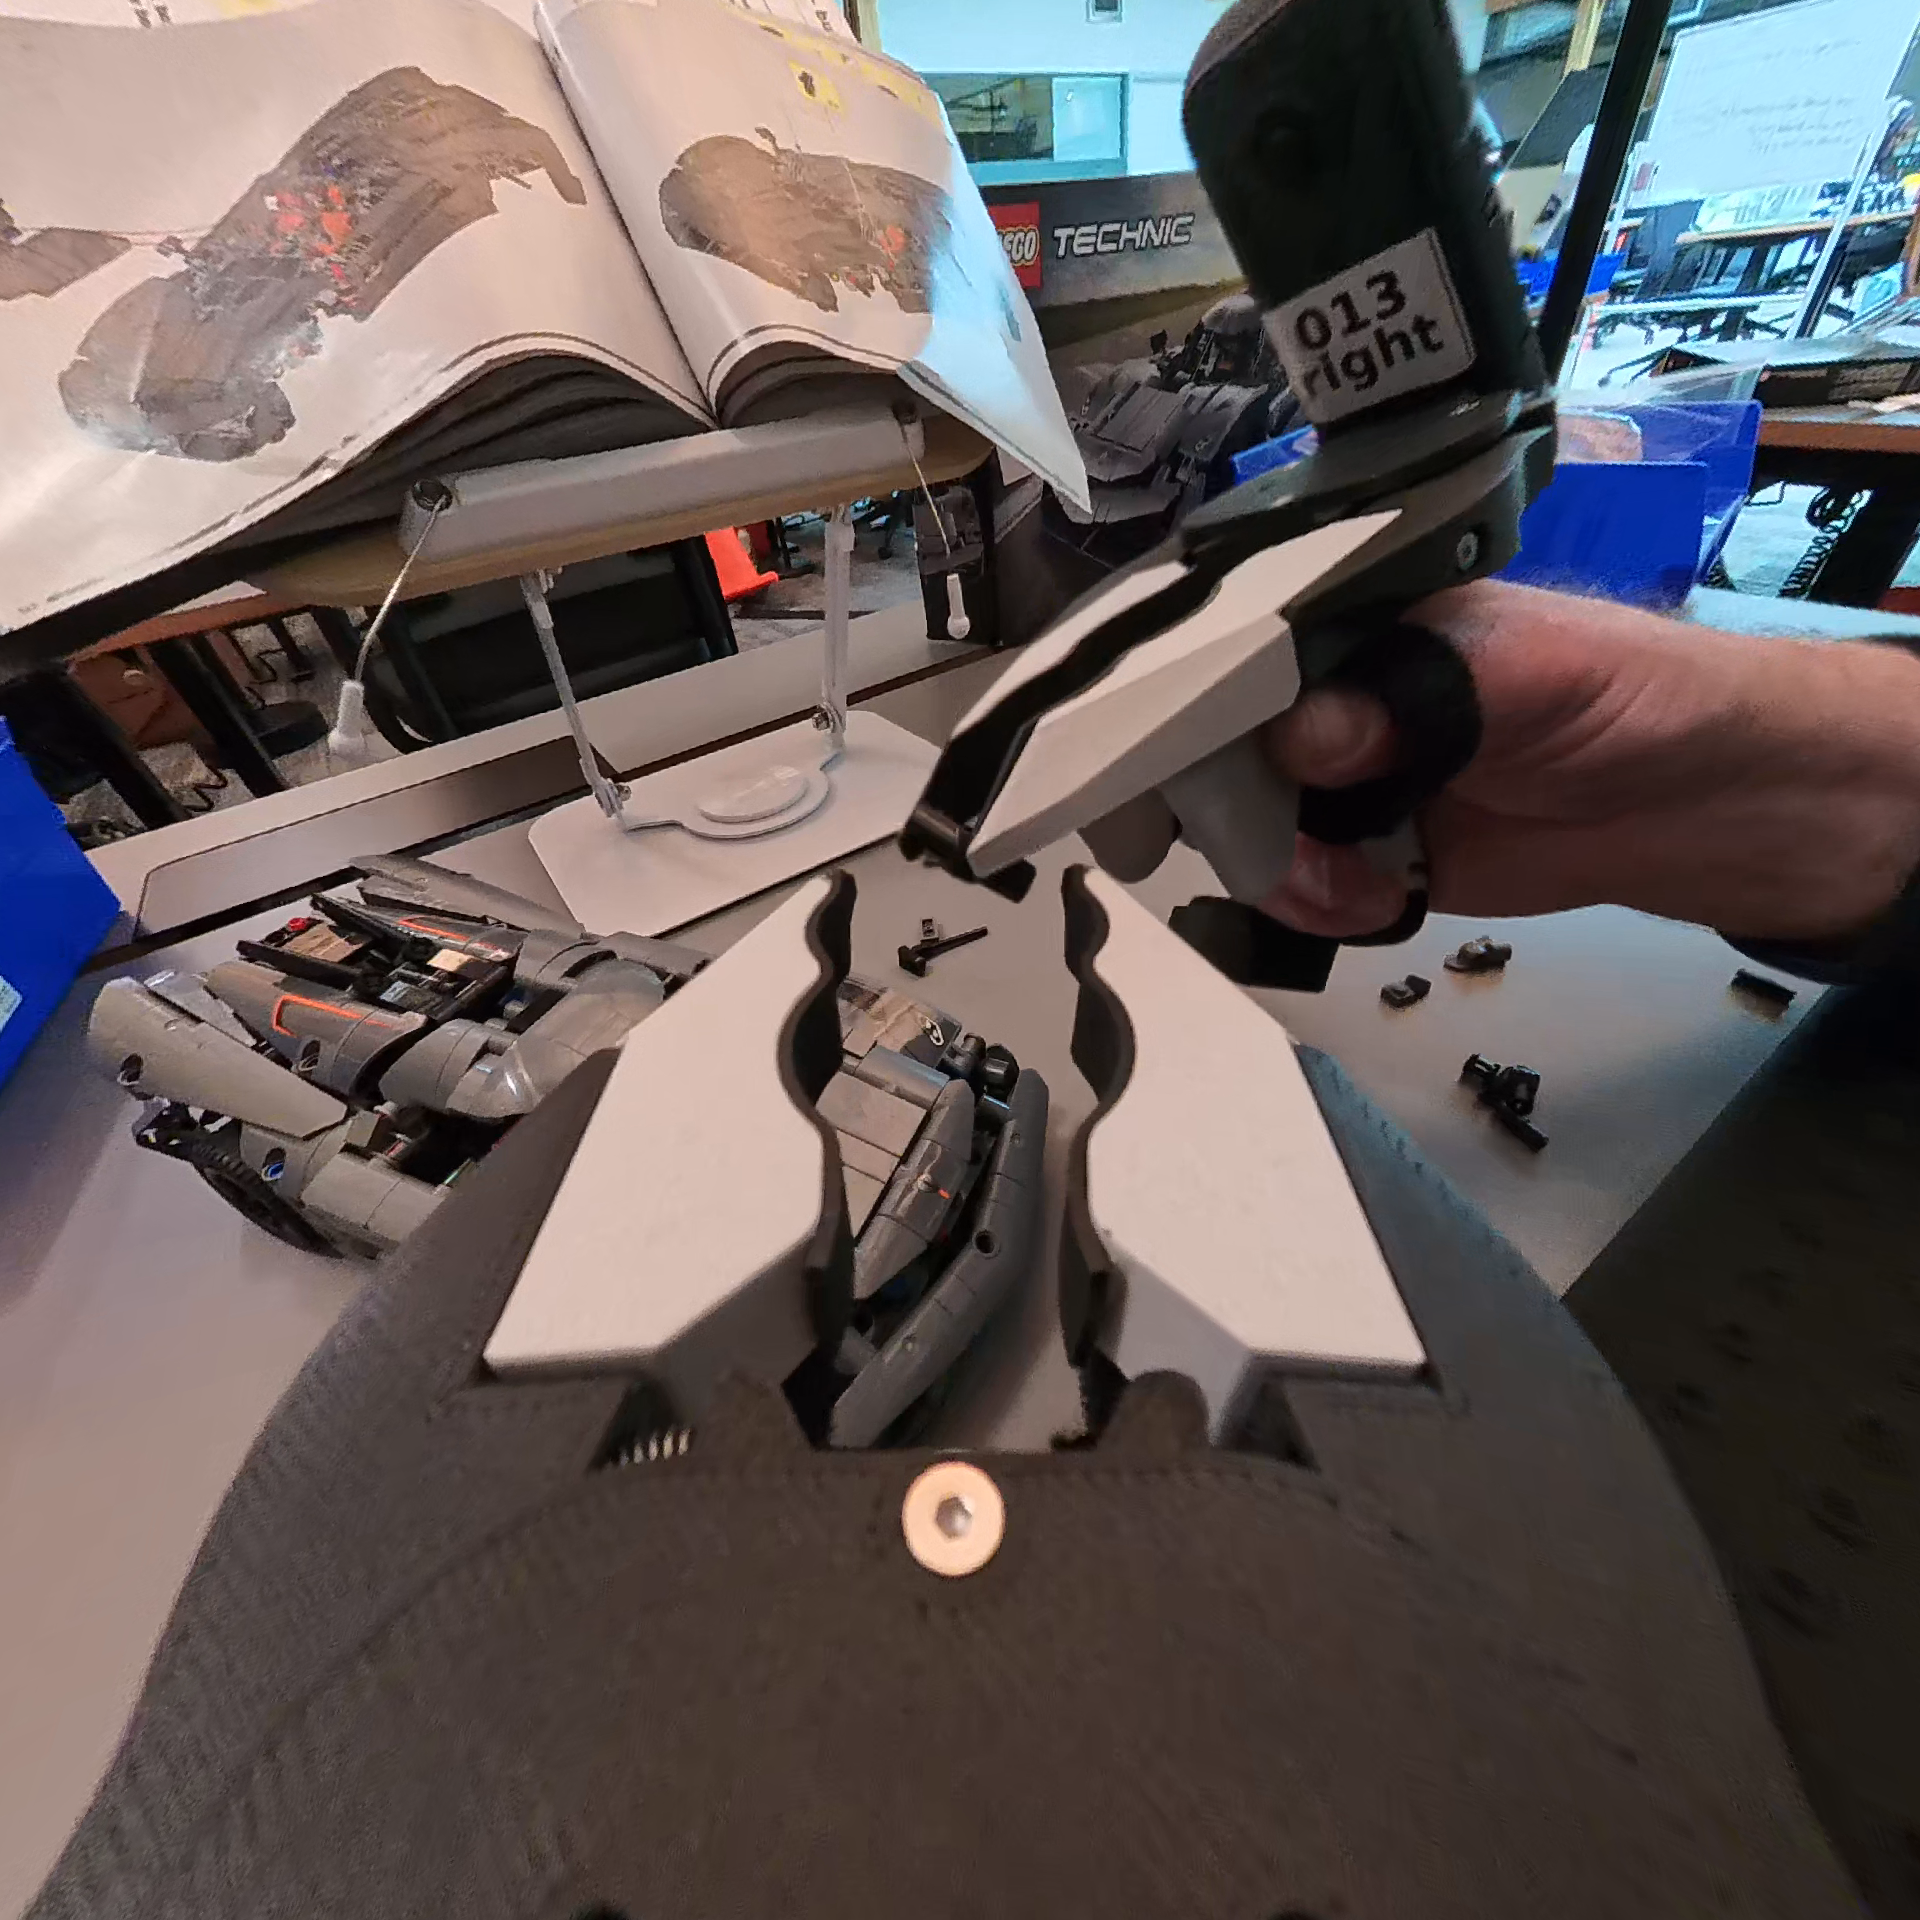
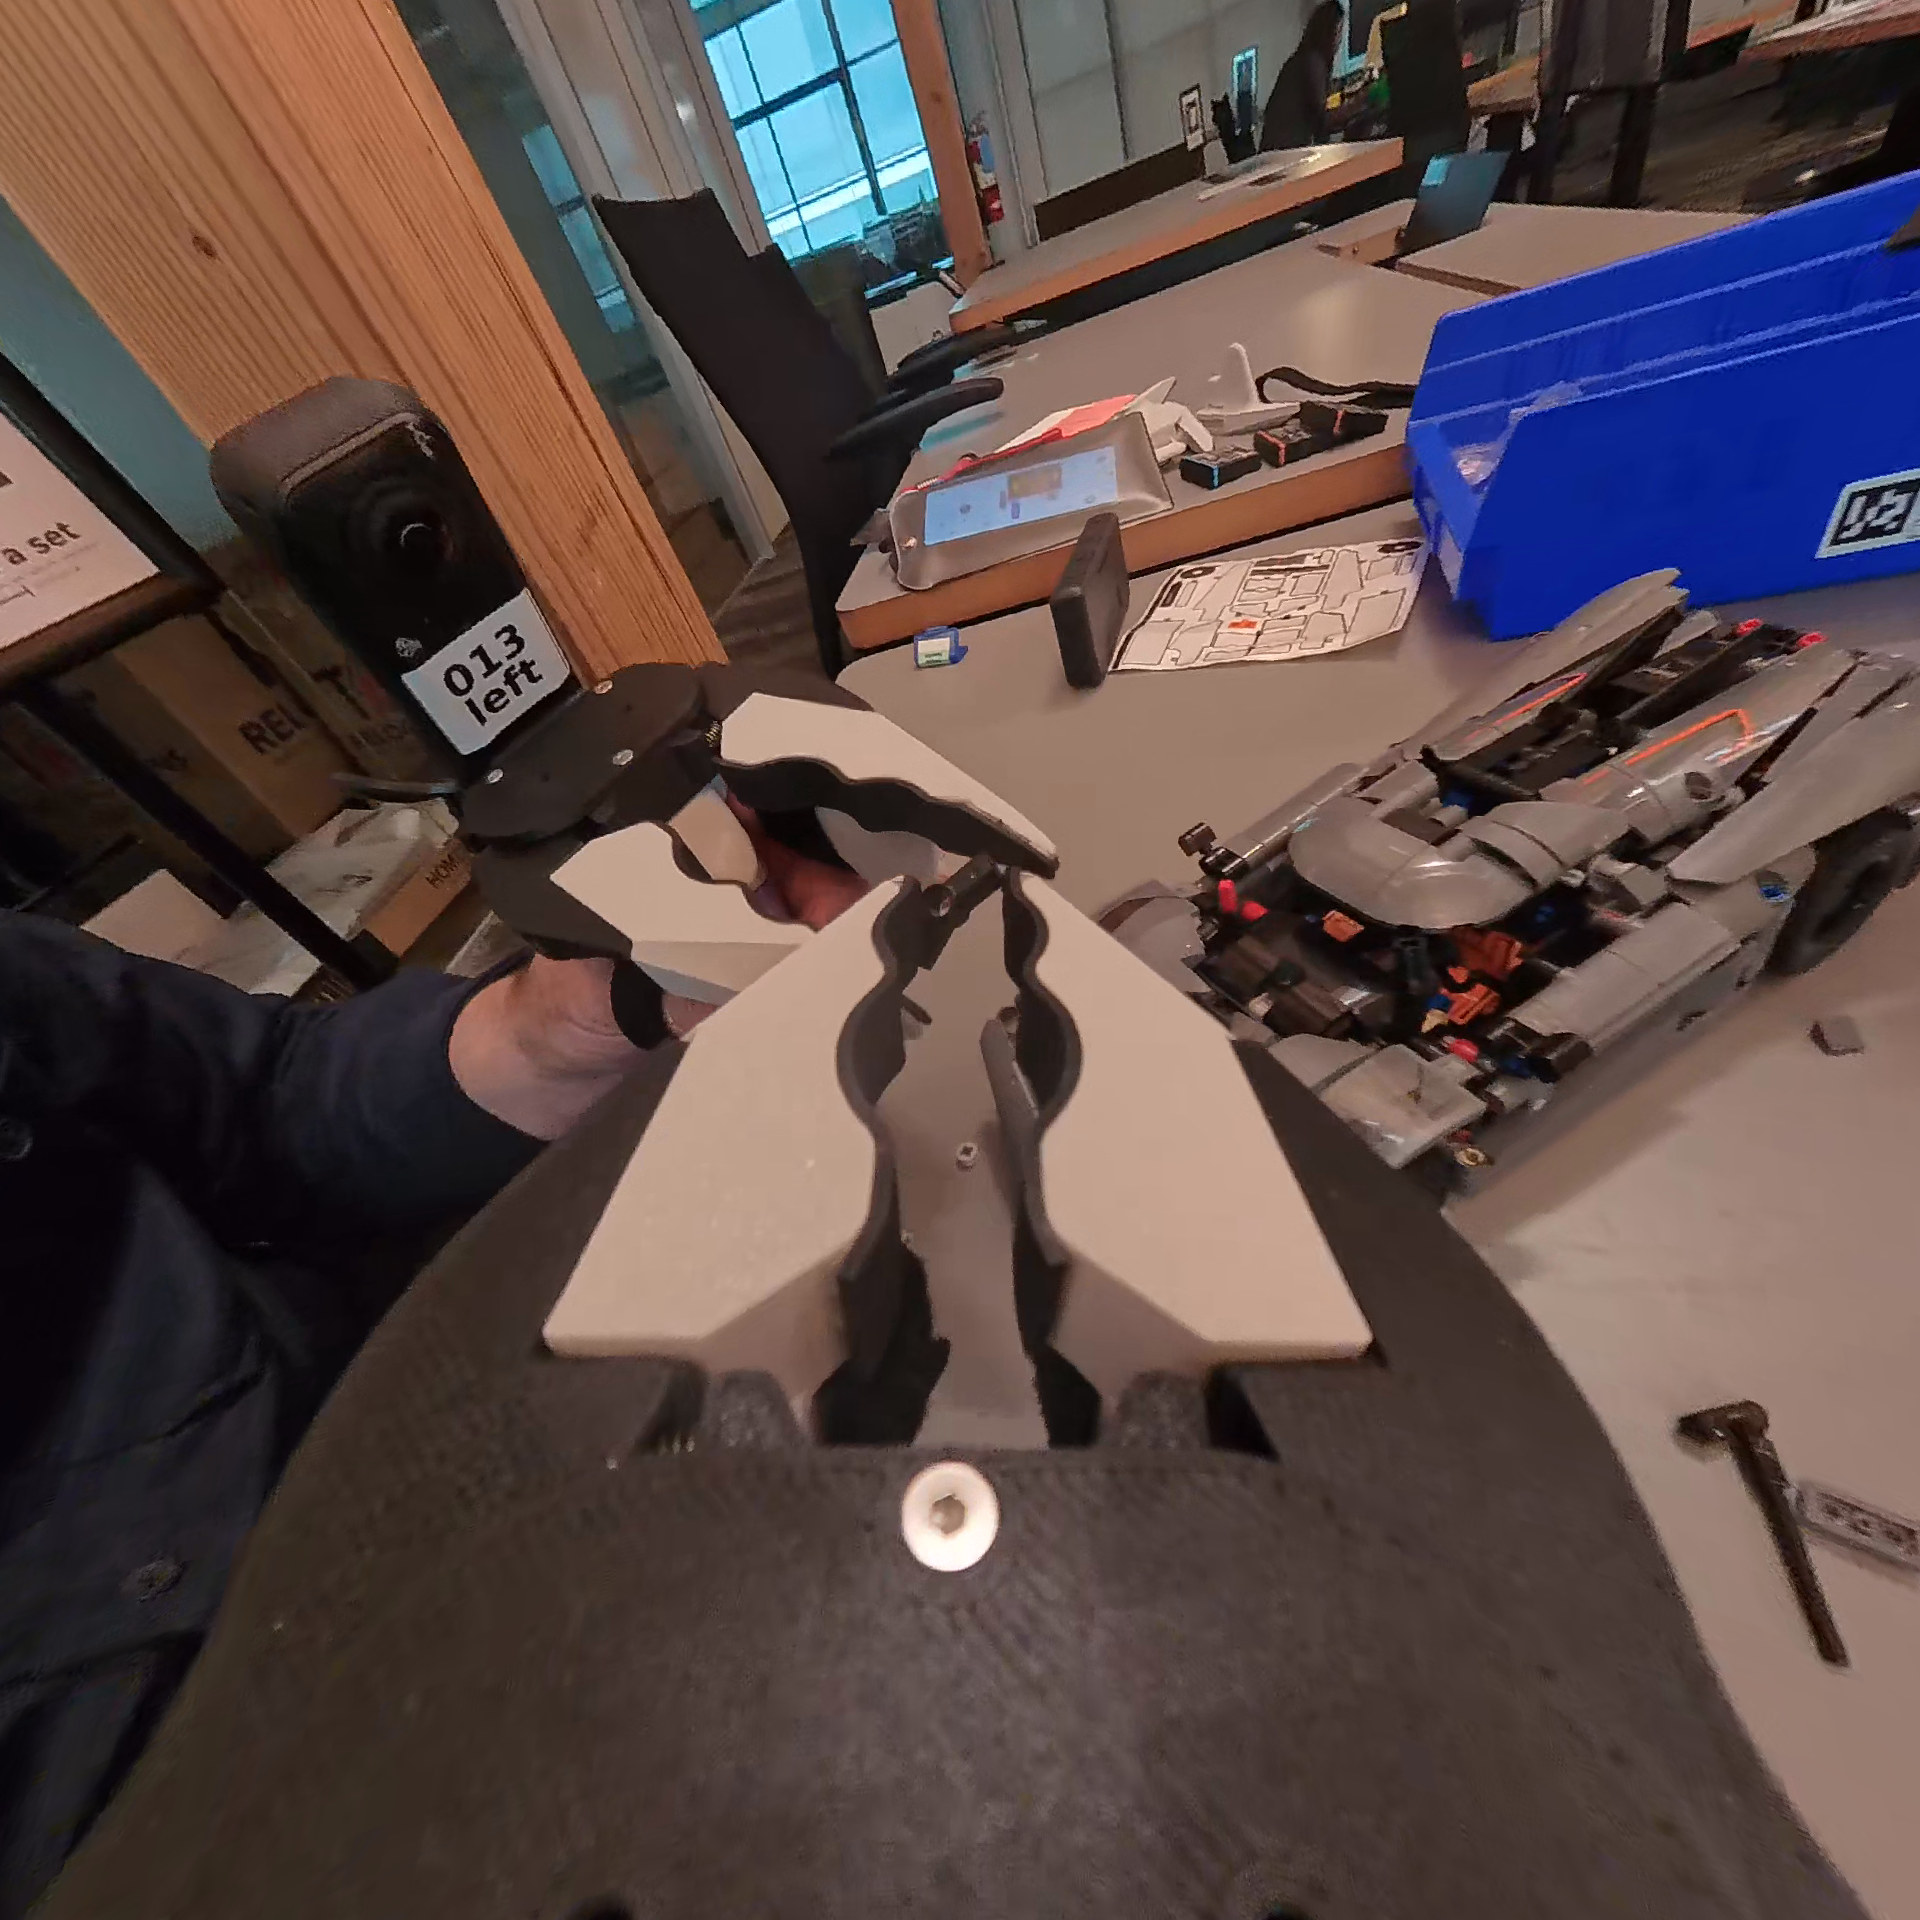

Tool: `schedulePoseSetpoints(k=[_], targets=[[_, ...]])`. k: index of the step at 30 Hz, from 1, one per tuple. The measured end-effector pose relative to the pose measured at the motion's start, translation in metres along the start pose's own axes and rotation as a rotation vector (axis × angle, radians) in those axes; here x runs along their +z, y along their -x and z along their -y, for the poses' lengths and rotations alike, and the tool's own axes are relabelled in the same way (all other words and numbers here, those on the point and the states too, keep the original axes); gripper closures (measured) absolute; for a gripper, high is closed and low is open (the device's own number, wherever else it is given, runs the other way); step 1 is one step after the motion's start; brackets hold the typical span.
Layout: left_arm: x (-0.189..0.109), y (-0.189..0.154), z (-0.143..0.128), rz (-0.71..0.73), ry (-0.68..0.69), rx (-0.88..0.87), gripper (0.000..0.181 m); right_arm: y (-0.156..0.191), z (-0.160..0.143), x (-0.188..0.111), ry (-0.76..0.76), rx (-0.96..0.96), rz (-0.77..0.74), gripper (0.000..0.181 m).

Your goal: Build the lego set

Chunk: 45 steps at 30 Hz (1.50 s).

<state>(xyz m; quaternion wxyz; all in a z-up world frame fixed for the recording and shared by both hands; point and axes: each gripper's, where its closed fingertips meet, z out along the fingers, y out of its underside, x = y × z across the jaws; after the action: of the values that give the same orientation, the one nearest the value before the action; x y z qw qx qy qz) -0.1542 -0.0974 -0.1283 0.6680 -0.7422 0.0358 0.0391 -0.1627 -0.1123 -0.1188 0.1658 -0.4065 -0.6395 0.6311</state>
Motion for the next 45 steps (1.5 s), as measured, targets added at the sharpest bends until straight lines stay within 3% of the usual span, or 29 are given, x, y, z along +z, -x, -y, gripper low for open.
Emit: schedulePoseSetpoints(k=[17,25,45], targets=[[-0.001,0.002,-0.004,0.063,0.033,0.082,0.161,-0.001,-0.002,0.006,-0.069,0.015,-0.014,0.167],[0.000,-0.002,-0.006,0.011,0.025,0.045,0.169,-0.001,-0.002,0.005,-0.044,-0.093,-0.065,0.167],[-0.005,-0.015,-0.002,-0.111,-0.022,0.056,0.176,0.012,-0.002,-0.006,0.005,-0.105,0.058,0.168]])
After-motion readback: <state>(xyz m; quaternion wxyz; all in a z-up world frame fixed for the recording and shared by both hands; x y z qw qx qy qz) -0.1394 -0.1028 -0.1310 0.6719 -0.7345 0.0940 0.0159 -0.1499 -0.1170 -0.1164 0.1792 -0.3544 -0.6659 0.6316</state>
